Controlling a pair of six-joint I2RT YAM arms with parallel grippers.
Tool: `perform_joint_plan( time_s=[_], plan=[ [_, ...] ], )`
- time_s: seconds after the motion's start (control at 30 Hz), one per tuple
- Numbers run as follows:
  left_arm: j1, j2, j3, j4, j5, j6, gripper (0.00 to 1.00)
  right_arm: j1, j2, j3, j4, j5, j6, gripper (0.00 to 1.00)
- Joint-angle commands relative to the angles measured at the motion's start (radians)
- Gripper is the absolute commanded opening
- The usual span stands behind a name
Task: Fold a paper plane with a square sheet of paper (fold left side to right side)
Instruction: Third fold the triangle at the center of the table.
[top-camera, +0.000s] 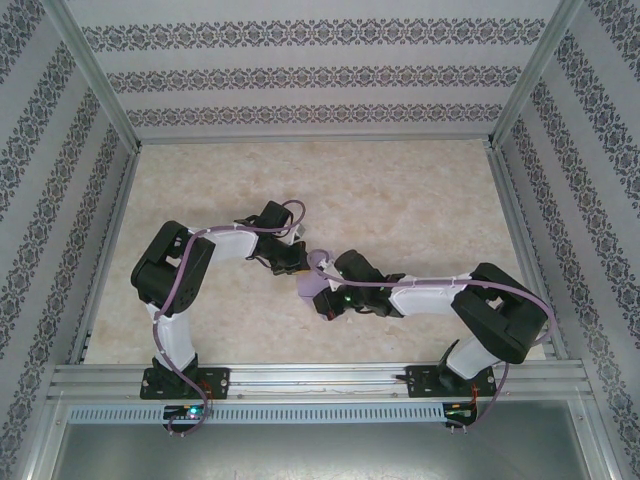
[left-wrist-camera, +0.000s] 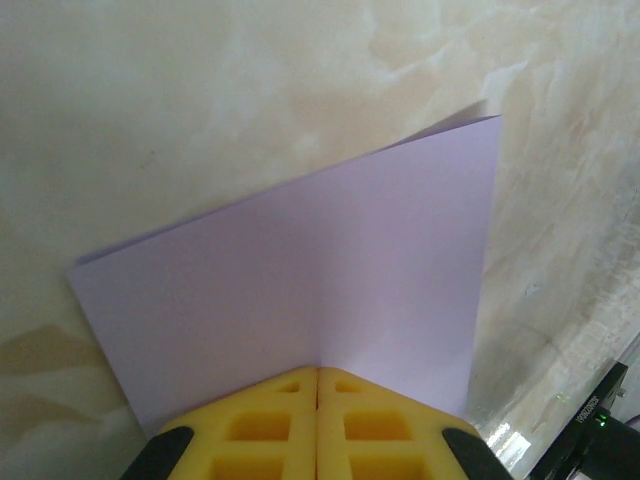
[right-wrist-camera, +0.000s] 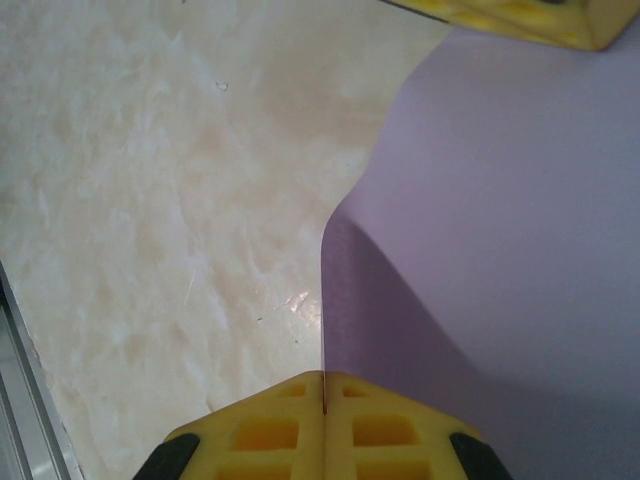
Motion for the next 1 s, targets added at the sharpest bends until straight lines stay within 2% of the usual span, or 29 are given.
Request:
perform_joint_plan(
  time_s=[0.0, 0.53, 0.97],
  plan=[
    [-0.016, 0.053, -0.009, -0.081, -0.087, 0.033, 0.06, -0.020, -0.017, -0.008, 0.010, -0.026, 0.025, 0.00],
    [-0.019, 0.054, 0.016, -0.111, -0.111, 0.065, 0.06, -0.092, -0.051, -0.011, -0.030, -0.060, 0.031, 0.00],
    [-0.024, 0.057, 0.027, -0.113, -0.112, 0.083, 0.06, -0.125, -0.019, 0.028, -0.084, -0.062, 0.013, 0.00]
  ],
)
